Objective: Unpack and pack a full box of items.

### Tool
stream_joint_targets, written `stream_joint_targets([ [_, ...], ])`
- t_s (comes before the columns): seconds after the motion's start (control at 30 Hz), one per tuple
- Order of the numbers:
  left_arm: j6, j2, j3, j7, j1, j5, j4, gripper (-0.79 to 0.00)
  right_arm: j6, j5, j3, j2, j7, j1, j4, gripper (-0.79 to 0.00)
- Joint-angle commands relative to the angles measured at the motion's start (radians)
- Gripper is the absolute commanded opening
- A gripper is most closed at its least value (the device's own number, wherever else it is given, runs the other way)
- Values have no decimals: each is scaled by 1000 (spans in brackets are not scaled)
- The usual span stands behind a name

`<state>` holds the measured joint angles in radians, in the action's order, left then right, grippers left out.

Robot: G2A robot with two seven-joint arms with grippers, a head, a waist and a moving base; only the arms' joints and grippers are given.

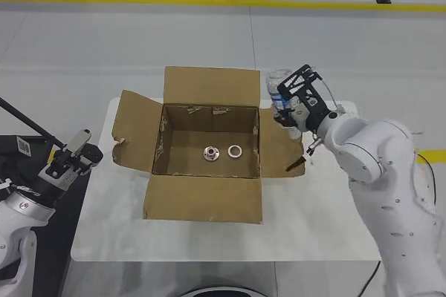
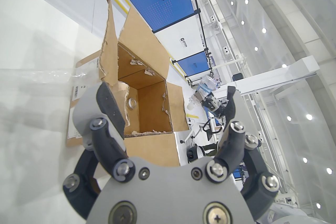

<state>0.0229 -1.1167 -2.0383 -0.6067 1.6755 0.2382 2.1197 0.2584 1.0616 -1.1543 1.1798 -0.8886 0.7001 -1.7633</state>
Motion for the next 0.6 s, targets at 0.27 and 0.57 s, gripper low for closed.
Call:
stream_joint_targets([
  [0.27,0,0,0,0,0,0,0,0,4,-102,249,68,94,-164,166,-785],
  [0.57,0,0,0,0,0,0,0,0,29,-178,420,139,102,-289,389,-785],
])
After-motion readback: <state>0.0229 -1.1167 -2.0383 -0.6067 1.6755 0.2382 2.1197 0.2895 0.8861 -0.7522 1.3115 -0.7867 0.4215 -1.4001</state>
